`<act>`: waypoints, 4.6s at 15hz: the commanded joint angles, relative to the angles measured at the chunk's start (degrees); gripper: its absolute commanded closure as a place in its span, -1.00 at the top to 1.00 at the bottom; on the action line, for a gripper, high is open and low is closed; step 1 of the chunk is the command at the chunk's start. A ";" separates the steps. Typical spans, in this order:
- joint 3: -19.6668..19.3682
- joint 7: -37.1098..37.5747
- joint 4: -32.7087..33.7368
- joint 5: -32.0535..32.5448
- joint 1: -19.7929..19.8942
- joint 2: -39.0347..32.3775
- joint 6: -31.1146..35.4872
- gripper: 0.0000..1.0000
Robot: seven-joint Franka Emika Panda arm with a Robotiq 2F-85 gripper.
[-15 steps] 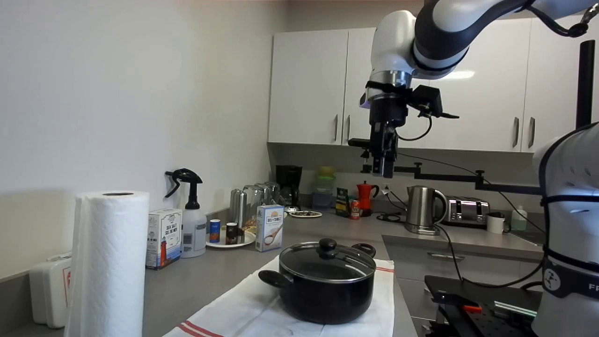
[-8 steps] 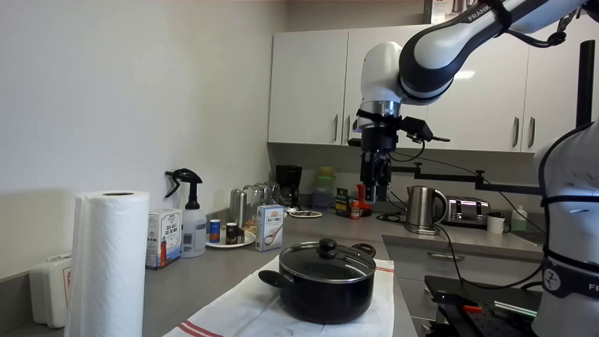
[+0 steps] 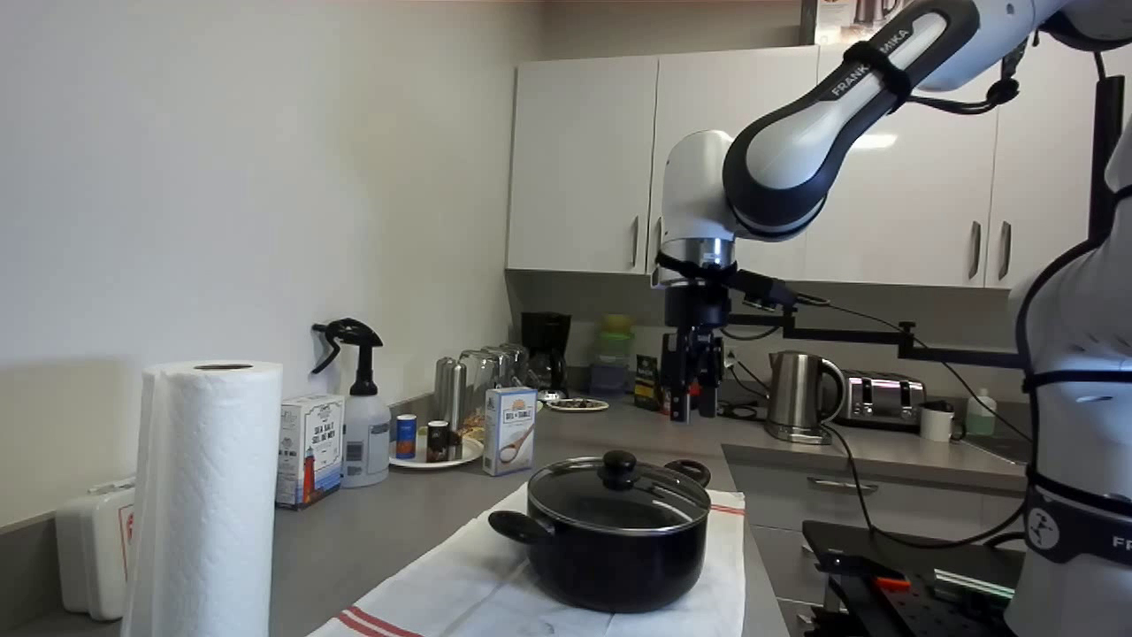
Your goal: Remove the lid from the pot
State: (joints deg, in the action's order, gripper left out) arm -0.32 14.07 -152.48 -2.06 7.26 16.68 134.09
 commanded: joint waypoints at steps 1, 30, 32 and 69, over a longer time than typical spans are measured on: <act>-1.04 0.01 2.11 1.01 0.15 -5.23 4.16 1.00; -5.52 1.77 15.12 5.12 -0.91 -24.61 11.39 0.50; -5.59 1.69 15.26 5.09 -0.95 -24.63 11.48 0.34; 13.13 5.11 10.63 6.67 -14.27 -5.38 -6.30 -0.50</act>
State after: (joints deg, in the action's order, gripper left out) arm 10.67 18.13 -144.51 4.66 -4.67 13.74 128.70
